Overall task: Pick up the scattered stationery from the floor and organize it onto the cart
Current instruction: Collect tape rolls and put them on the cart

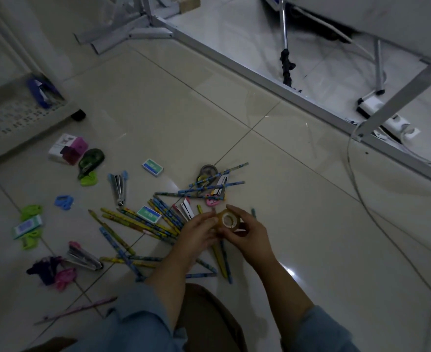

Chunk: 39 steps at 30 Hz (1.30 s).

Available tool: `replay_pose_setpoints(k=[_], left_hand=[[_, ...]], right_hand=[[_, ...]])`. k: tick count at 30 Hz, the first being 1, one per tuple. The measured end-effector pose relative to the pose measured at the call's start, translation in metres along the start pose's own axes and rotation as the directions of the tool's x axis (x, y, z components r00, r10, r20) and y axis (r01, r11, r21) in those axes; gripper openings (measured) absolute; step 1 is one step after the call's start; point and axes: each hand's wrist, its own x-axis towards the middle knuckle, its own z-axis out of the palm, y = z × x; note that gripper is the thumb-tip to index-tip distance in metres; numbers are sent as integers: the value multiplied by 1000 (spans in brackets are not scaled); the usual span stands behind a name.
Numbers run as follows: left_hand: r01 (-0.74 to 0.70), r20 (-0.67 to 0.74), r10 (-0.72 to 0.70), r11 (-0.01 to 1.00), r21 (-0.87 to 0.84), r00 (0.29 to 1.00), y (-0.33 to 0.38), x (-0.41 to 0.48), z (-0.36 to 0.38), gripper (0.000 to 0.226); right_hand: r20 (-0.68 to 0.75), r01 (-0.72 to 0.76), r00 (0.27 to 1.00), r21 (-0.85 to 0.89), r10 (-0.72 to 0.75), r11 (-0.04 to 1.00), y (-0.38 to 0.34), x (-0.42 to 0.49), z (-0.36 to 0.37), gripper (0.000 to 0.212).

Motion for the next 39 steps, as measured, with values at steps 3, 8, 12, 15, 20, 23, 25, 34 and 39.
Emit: replay_pose_setpoints(k=[3, 8, 12, 15, 20, 23, 25, 34, 39], left_hand=[[-45, -23, 49, 989, 143, 999, -2, -1, 4, 29], [-58, -128, 73, 991, 118, 989, -1, 1, 3, 27], [-66, -193, 108, 976, 209, 975, -4, 3, -1, 32], [-57, -195, 110, 965, 255, 975, -4, 2, -1, 35], [-52, -194, 95, 974, 218, 976, 0, -2, 1, 35], [-37, -209, 75, 982, 183, 975, 1, -2, 1, 34], [-40, -204, 71, 987, 156, 976, 3, -2, 1, 26], [-1, -200, -10, 999, -54, 980, 8, -5, 4, 16], [-49, -234, 44, 999, -18, 971, 29, -5, 1, 25]], right_hand=[[120, 15, 993, -16, -13, 1000, -5, -1, -5, 53], [-109, -29, 994, -240, 2, 970, 7, 2, -34, 41], [49, 14, 999, -592, 18, 806, 27, -3, -53, 45], [201, 98, 978, -680, 56, 726, 30, -7, -54, 55], [209, 148, 978, -737, 15, 659, 27, -2, -38, 39], [-80, 51, 992, -428, -95, 902, 12, 4, -25, 33], [-68, 90, 992, -224, -108, 970, -5, 9, -18, 34], [207, 51, 978, -149, -19, 988, -17, 22, 0, 44], [178, 97, 982, -149, -69, 984, -36, 35, 11, 43]])
